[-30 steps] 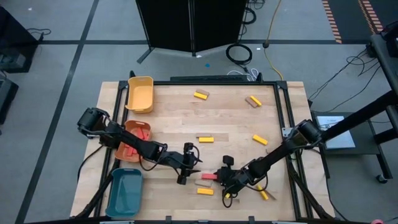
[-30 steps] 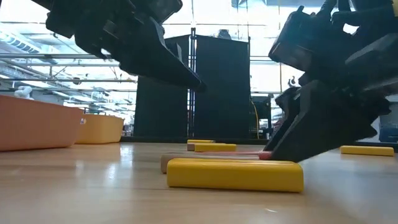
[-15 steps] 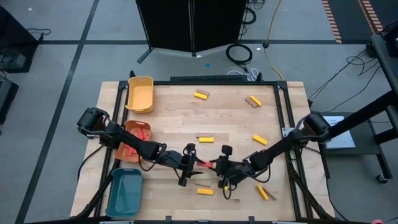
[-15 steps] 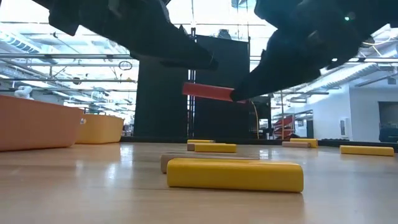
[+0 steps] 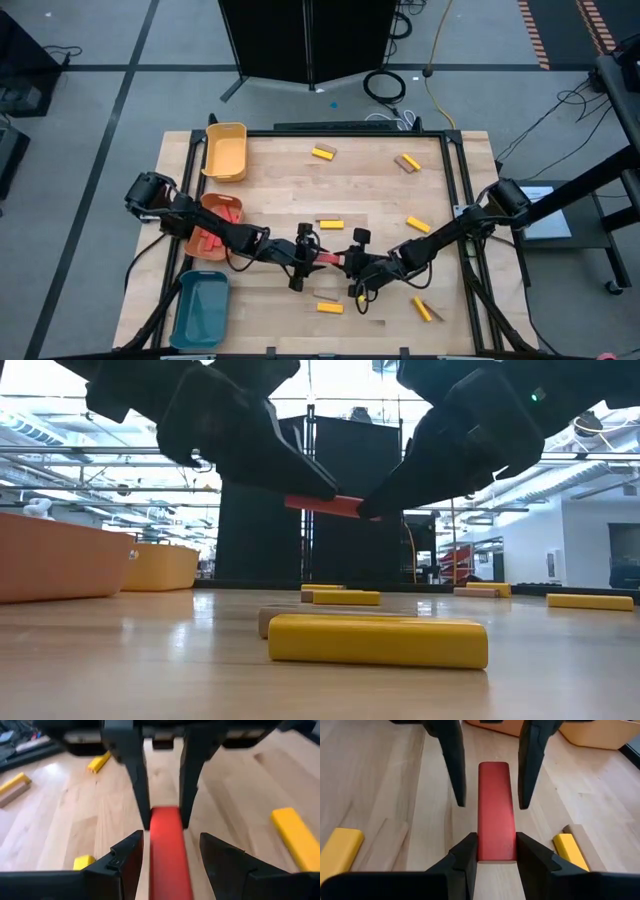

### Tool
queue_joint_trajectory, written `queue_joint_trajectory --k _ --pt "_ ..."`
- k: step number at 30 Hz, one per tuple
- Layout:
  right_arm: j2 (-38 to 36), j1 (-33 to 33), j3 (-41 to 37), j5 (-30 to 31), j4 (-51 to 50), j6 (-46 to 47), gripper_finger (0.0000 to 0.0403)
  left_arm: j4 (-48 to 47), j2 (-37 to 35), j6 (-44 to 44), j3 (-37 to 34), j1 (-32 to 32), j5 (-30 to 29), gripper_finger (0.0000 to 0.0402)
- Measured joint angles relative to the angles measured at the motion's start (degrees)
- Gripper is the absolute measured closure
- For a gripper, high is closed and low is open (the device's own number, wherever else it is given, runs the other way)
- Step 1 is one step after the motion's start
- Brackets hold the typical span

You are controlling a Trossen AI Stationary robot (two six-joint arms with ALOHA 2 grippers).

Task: Sort blocks
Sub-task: Put the red block in the orange bin

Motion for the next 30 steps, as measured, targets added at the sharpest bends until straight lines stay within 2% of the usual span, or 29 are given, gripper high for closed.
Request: queue_joint_trajectory --k 30 --pt "0.0 -0.1 0.1 0.2 1.2 -0.9 0.0306 -2.4 0.0 -2.8 -0.1 0.7 -1.4 0.0211"
